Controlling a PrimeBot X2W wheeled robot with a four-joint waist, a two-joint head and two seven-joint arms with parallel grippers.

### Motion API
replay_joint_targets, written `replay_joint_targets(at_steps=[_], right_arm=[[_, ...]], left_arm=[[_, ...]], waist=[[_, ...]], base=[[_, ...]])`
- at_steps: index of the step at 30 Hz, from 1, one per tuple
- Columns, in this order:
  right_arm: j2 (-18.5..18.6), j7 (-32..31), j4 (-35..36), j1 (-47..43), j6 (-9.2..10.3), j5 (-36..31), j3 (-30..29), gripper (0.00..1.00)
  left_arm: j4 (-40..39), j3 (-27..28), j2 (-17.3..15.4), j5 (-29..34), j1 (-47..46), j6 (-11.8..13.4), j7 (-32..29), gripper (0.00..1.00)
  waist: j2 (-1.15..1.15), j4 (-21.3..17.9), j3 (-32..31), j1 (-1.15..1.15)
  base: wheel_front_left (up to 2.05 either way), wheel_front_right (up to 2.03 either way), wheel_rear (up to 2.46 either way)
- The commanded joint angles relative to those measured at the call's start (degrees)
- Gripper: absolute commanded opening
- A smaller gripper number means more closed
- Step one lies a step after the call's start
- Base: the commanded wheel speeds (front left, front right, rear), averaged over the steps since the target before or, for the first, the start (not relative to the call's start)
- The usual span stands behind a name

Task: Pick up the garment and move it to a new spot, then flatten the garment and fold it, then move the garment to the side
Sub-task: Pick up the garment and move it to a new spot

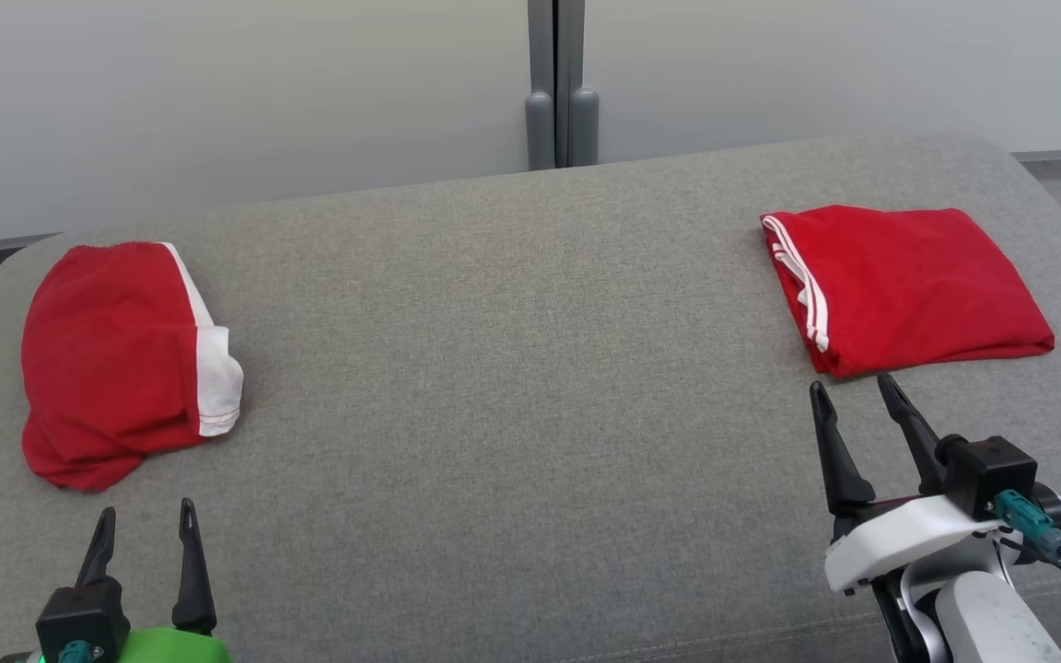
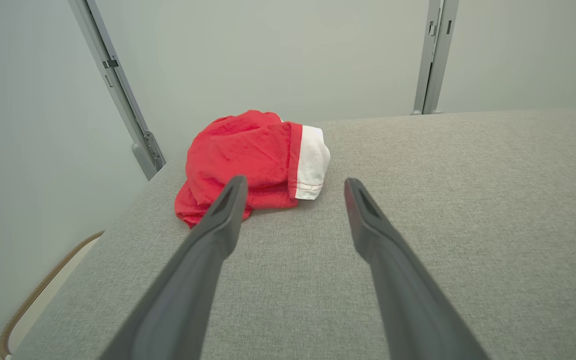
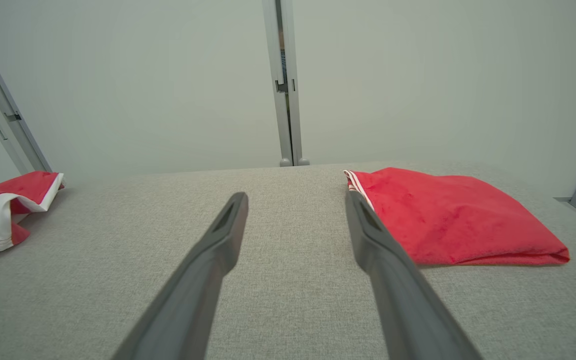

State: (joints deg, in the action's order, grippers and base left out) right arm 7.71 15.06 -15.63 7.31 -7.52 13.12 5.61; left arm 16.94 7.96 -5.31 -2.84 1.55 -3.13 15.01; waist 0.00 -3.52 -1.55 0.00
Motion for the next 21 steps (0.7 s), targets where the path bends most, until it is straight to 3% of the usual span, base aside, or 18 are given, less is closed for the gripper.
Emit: replay_joint_targets(at_steps=[1,11,21], right_arm=[[-0.14,0.23,0.12,-0.71,0.06,-0.36,-0.20,1.00],[0.08,0.23,-0.06,-1.18,0.06,-0.23,0.07,1.00],[0.32,0.23,-0.93,-1.98,0.06,0.46,0.83,1.00]], left_arm=[[-0.19,-0.11,-0.75,-0.22,0.07,-0.59,0.13,1.00],[-0.92,-0.46,-0.58,-1.05,0.32,-0.77,0.13,1.00],[-1.06,-0.47,-0.60,-1.03,0.57,0.26,0.12,1.00]], waist=[[0.00,0.25,-0.10,0.00],[0.00,1.88,-0.37,0.00],[0.00,9.08,-0.90,0.00]], base=[[0.00,0.00,0.00],[0.00,0.00,0.00],[0.00,0.00,0.00]])
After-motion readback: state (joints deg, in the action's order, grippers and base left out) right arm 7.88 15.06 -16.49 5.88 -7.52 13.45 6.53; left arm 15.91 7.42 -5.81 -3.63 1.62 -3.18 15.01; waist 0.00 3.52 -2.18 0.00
